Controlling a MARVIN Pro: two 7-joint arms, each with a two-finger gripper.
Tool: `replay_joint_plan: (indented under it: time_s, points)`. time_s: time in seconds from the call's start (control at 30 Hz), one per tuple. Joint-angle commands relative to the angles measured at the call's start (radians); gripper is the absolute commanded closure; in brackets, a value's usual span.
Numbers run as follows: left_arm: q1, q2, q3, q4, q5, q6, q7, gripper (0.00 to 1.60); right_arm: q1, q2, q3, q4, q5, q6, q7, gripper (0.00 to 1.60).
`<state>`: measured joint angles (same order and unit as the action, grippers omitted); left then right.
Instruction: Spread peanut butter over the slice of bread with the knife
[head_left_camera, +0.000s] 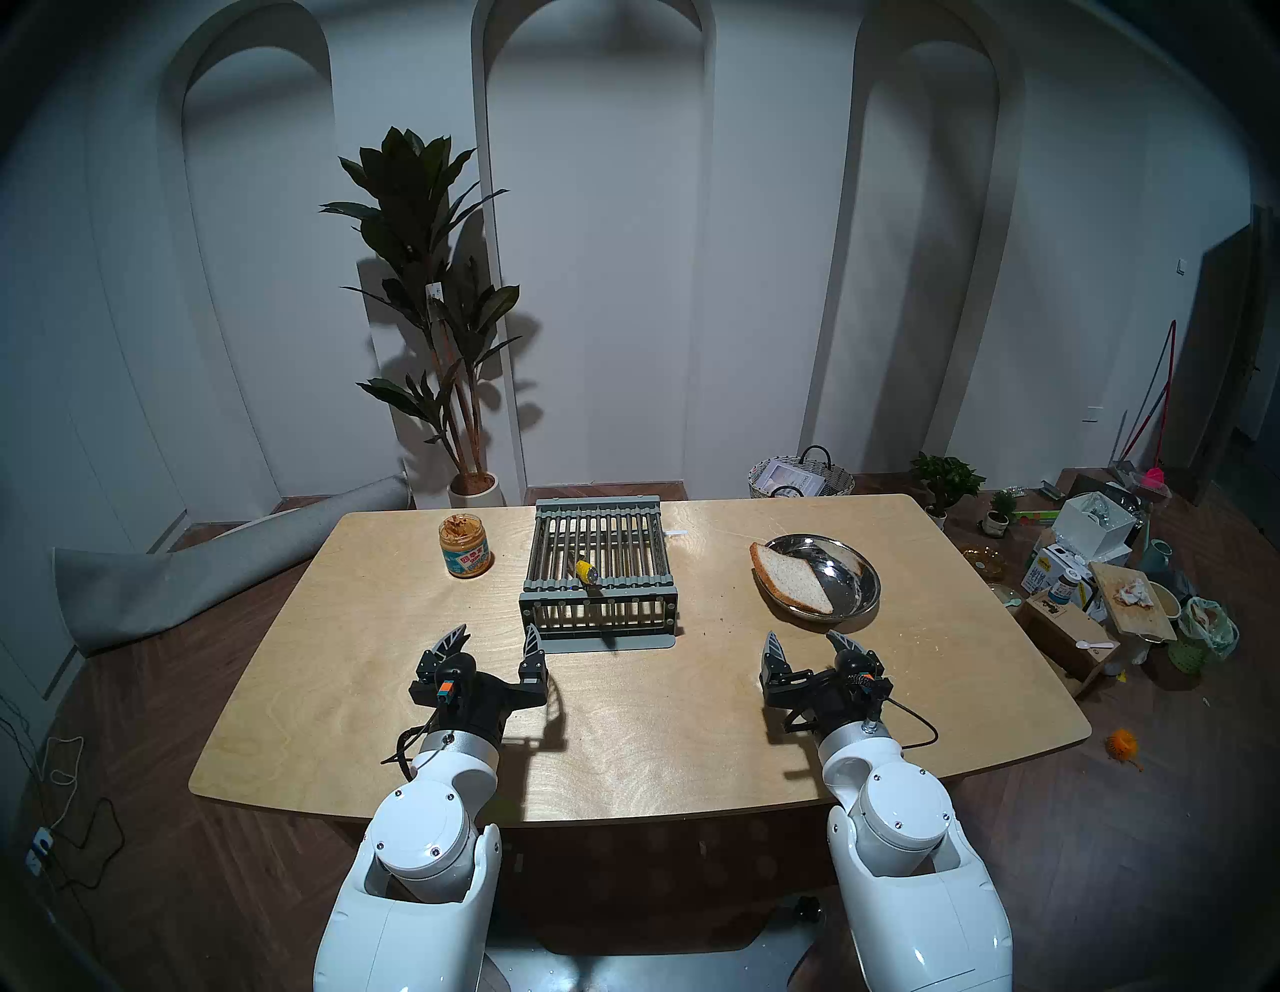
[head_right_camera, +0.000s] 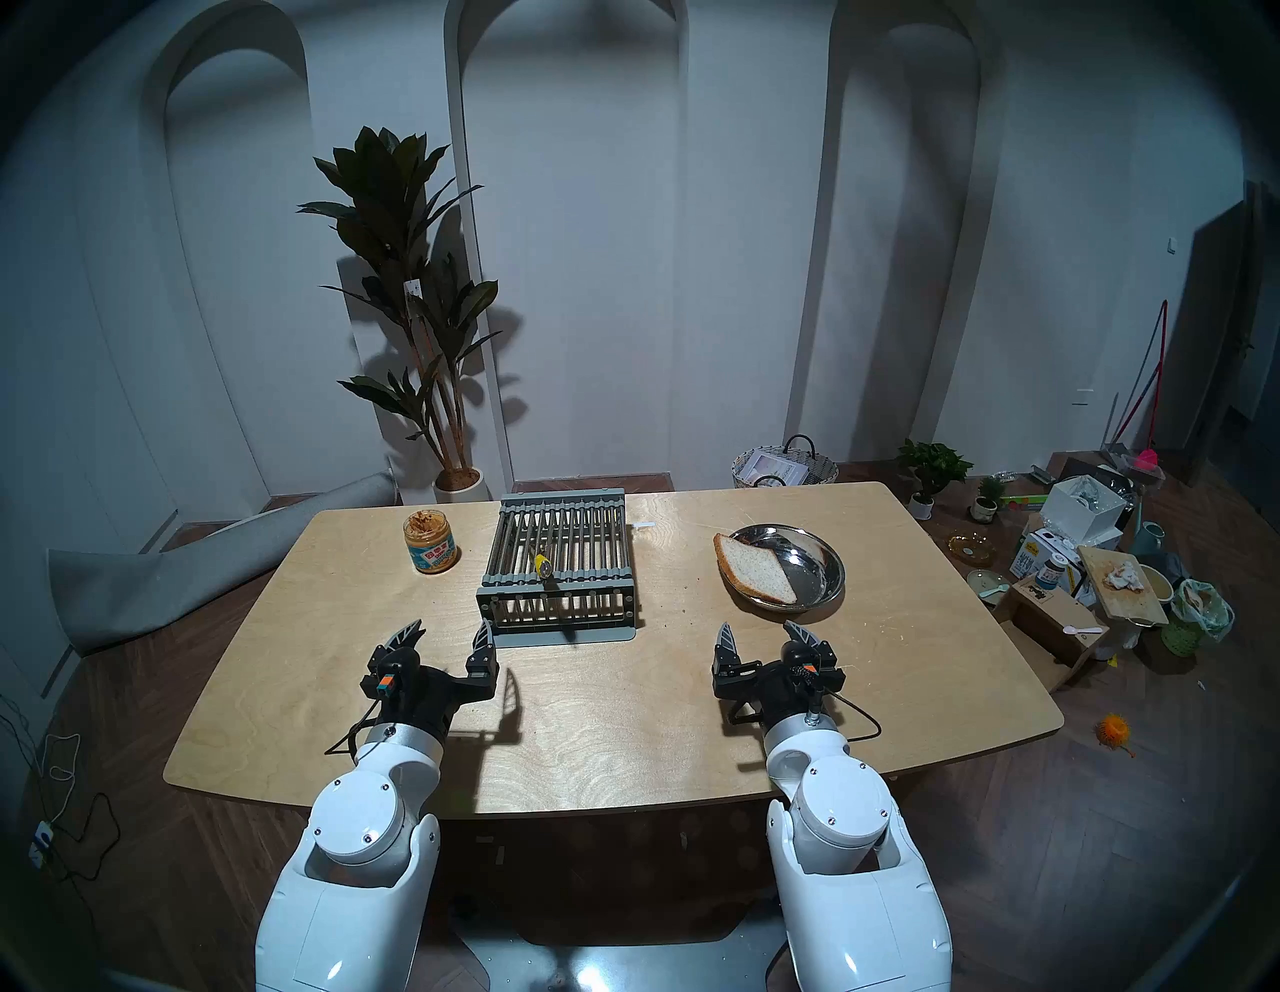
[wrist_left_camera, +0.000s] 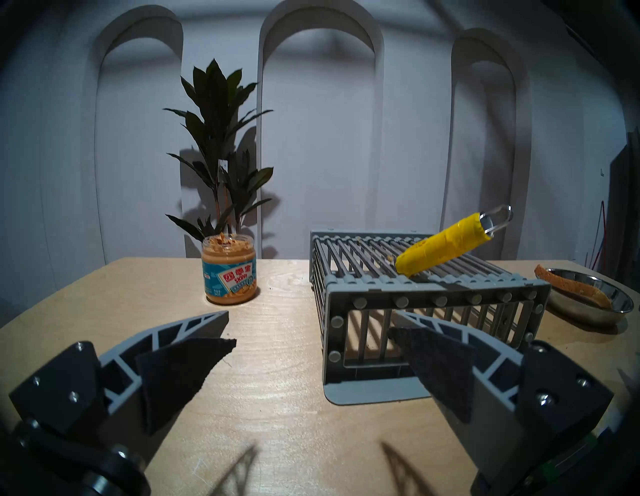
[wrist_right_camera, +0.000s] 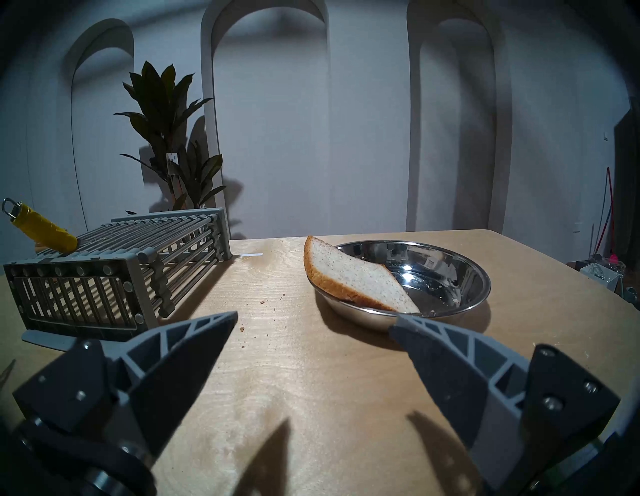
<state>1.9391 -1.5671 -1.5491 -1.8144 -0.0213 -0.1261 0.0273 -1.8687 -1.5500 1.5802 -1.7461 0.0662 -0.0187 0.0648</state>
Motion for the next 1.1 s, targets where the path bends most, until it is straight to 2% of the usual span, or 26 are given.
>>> replay_joint_plan:
  time_s: [0.0,0.23,0.5,0.63,0.83,0.97,1.0,1.07]
  points:
    - [0.03,-0.003,0.051,-0.067,0.015,-0.109,0.022,0.0,0.049,0.029,0.03,-0.046,0.044,-0.045,0.051,0.0]
    - [0.02,0.024,0.12,-0.06,0.021,-0.199,0.048,0.0,0.113,0.06,0.076,-0.027,0.089,-0.073,0.098,0.0]
    - [-0.098,0.037,0.191,-0.031,0.068,-0.237,0.108,0.0,0.175,0.089,0.118,0.012,0.118,-0.088,0.129,0.0]
    - [-0.133,0.047,0.234,-0.018,0.104,-0.241,0.152,0.0,0.198,0.099,0.14,0.035,0.137,-0.093,0.14,0.0]
    - [-0.196,0.057,0.3,0.03,0.133,-0.207,0.232,0.0,0.223,0.111,0.169,0.064,0.161,-0.101,0.153,0.0]
    - [-0.227,0.055,0.327,0.064,0.153,-0.19,0.277,0.0,0.236,0.119,0.184,0.077,0.171,-0.102,0.159,0.0]
    - [-0.257,0.05,0.339,0.09,0.156,-0.182,0.295,0.0,0.239,0.12,0.187,0.08,0.174,-0.104,0.162,0.0]
    - [-0.26,0.048,0.344,0.096,0.164,-0.173,0.319,0.0,0.241,0.124,0.193,0.084,0.178,-0.105,0.166,0.0]
